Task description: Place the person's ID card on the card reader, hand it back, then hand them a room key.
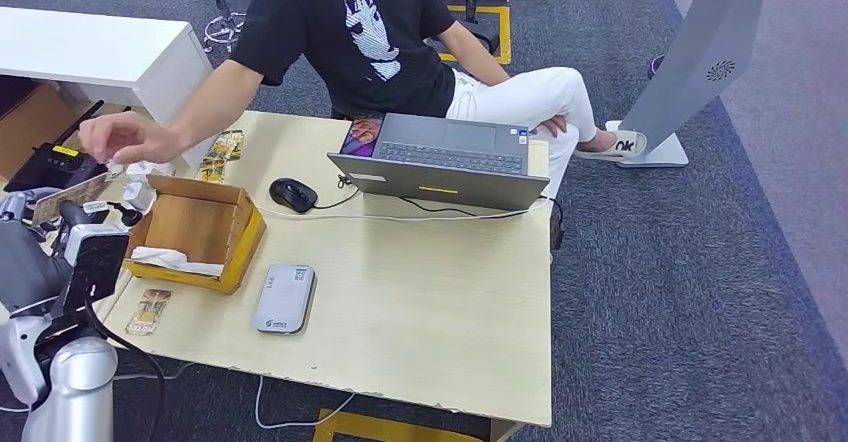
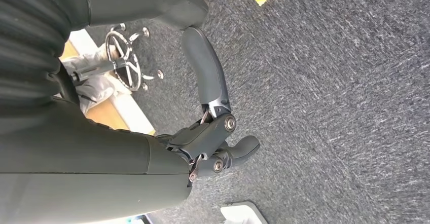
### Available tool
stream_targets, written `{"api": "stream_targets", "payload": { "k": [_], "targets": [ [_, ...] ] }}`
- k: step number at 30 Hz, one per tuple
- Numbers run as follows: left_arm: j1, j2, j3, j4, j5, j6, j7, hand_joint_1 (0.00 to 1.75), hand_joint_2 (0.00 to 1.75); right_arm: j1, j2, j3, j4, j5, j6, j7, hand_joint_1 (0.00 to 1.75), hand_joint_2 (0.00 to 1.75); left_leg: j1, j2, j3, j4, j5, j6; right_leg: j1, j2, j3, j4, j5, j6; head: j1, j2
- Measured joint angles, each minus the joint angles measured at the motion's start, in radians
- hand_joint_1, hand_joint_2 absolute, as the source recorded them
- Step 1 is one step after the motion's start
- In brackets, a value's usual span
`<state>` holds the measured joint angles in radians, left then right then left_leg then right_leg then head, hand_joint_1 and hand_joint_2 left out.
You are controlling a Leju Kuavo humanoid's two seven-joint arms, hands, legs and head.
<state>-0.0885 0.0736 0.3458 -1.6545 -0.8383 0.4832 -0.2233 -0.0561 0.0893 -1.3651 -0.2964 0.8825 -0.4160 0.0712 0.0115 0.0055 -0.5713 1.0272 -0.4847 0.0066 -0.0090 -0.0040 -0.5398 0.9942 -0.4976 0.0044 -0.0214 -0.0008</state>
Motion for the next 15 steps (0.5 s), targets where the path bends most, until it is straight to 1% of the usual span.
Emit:
{"api": "stream_targets", "payload": {
  "k": [6, 9, 15],
  "targets": [
    [0.009, 0.0, -0.017, 0.0, 0.007, -0.02, 0.0, 1.75, 1.75, 0.0, 0.0, 0.001, 0.0, 0.005, 0.001, 0.004, 0.0, 1.75, 0.0, 0.0, 0.0, 0.0, 0.0, 0.0, 0.0, 0.0, 0.0, 0.0, 0.0, 0.0, 0.0, 0.0],
    [0.016, 0.0, -0.033, 0.0, -0.014, -0.042, 0.0, 1.75, 1.75, 0.0, 0.0, 0.001, 0.0, 0.006, 0.003, 0.005, 0.0, 1.75, 0.0, 0.0, 0.0, 0.0, 0.0, 0.0, 0.0, 0.0, 0.0, 0.0, 0.0, 0.0, 0.0, 0.0],
    [0.039, -0.005, -0.111, 0.001, -0.12, -0.048, 0.011, 1.75, 1.75, 0.0, 0.0, 0.0, 0.0, 0.012, 0.015, 0.007, 0.0, 1.75, 0.0, 0.0, 0.0, 0.0, 0.0, 0.0, 0.0, 0.0, 0.0, 0.0, 0.0, 0.0, 0.0, 0.0]
  ]
}}
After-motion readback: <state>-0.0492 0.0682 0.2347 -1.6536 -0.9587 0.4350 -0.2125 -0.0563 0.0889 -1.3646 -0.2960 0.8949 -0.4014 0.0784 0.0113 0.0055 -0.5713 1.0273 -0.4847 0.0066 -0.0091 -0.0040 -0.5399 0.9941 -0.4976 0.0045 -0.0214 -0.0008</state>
